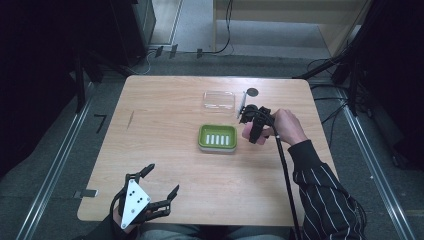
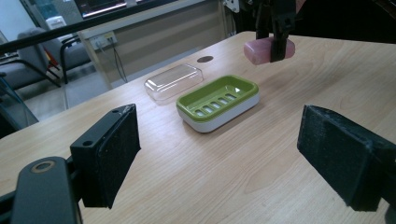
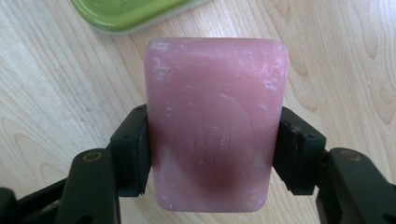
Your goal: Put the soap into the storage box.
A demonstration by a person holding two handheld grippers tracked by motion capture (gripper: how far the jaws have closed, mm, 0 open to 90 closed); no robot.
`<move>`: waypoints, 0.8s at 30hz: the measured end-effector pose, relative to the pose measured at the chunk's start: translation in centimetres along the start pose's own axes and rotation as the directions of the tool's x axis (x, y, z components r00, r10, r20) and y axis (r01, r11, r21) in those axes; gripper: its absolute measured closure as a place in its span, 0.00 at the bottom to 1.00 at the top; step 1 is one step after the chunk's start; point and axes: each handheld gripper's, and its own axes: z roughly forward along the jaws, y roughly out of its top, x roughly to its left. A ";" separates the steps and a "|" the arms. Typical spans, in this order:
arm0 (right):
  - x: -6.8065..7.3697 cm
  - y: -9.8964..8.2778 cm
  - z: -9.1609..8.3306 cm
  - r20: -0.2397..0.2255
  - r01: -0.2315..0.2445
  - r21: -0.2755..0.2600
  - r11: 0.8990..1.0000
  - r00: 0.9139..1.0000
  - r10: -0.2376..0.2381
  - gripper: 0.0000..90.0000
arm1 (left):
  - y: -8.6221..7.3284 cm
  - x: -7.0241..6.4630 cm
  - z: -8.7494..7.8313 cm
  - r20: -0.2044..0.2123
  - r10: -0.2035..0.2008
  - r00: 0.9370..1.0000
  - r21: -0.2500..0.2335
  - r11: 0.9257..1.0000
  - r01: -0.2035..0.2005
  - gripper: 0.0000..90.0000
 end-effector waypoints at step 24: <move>0.8 2.0 -0.8 0.014 0.080 -0.020 0.997 0.997 -0.080 0.43 | 0.0 0.0 0.0 0.002 0.003 1.000 0.003 1.000 -0.003 0.15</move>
